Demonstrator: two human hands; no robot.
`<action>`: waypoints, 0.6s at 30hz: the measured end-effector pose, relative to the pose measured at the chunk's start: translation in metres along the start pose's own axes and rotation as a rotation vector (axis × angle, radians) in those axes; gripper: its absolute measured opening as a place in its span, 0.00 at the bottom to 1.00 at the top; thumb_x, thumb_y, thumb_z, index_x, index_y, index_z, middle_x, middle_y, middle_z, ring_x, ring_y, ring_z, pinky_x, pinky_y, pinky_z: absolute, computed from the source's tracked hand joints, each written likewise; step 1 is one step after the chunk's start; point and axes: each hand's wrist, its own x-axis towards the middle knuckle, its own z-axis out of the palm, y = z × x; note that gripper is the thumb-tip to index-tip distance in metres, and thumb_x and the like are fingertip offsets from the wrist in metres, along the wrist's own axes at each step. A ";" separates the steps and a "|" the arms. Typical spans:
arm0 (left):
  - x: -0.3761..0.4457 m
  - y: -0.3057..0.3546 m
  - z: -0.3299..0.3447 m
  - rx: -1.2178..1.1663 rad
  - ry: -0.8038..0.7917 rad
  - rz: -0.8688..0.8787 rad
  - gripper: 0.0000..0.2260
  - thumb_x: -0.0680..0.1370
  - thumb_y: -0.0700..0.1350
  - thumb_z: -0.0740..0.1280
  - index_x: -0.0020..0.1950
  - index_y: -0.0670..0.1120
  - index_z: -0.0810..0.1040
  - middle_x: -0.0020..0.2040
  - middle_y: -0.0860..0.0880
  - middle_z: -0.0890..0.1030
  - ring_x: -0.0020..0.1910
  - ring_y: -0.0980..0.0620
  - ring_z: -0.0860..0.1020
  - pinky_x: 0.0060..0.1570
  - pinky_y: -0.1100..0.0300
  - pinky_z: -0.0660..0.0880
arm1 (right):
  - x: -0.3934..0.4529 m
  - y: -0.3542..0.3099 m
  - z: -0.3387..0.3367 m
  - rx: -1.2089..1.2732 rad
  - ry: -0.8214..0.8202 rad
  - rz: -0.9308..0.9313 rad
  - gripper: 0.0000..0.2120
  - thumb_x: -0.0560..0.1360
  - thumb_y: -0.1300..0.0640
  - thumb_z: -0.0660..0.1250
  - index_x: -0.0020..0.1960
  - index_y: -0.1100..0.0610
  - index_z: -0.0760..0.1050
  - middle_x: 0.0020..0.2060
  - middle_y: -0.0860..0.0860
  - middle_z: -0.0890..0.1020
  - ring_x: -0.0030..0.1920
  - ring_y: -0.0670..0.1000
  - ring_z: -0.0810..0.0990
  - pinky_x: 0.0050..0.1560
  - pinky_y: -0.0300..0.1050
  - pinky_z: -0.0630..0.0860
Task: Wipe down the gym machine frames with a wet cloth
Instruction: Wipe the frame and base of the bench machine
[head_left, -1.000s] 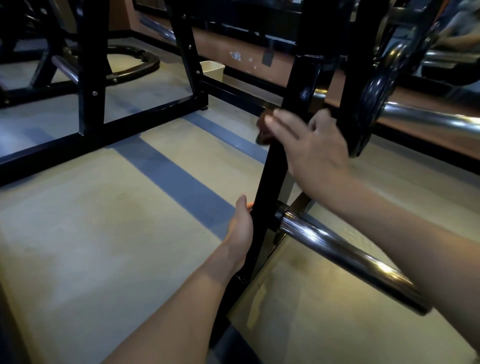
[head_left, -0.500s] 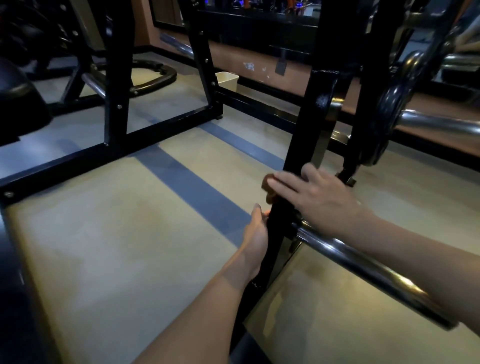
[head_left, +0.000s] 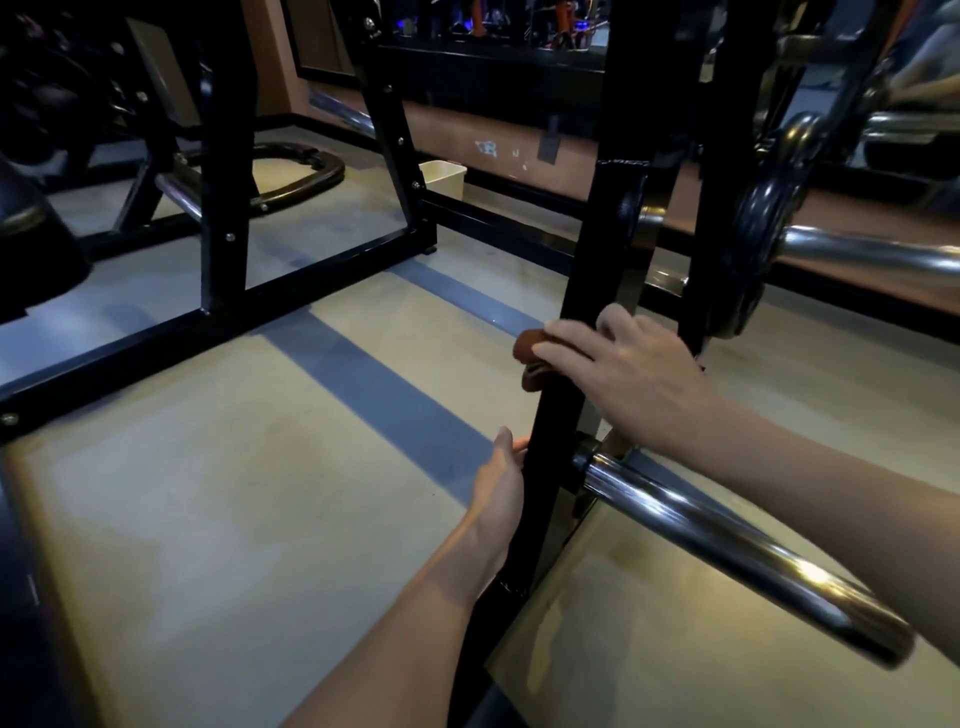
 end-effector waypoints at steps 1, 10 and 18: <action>0.002 -0.001 0.000 -0.006 0.005 -0.002 0.22 0.87 0.57 0.48 0.65 0.52 0.79 0.51 0.57 0.82 0.44 0.67 0.76 0.42 0.66 0.69 | 0.005 0.011 -0.002 -0.020 0.035 0.018 0.25 0.75 0.63 0.71 0.70 0.53 0.76 0.65 0.56 0.78 0.49 0.60 0.70 0.41 0.53 0.73; 0.000 0.000 -0.002 -0.022 -0.058 -0.011 0.20 0.88 0.54 0.48 0.61 0.52 0.79 0.42 0.64 0.82 0.33 0.75 0.77 0.27 0.77 0.68 | 0.066 0.068 -0.027 -0.141 0.365 0.470 0.16 0.87 0.48 0.60 0.72 0.46 0.76 0.63 0.47 0.80 0.51 0.62 0.76 0.47 0.52 0.68; 0.006 -0.004 -0.003 -0.030 -0.024 -0.003 0.21 0.88 0.55 0.47 0.63 0.52 0.78 0.46 0.62 0.80 0.39 0.71 0.78 0.36 0.72 0.68 | 0.015 -0.014 0.004 -0.102 -0.041 0.087 0.27 0.74 0.57 0.74 0.73 0.51 0.74 0.63 0.53 0.78 0.51 0.60 0.72 0.44 0.53 0.72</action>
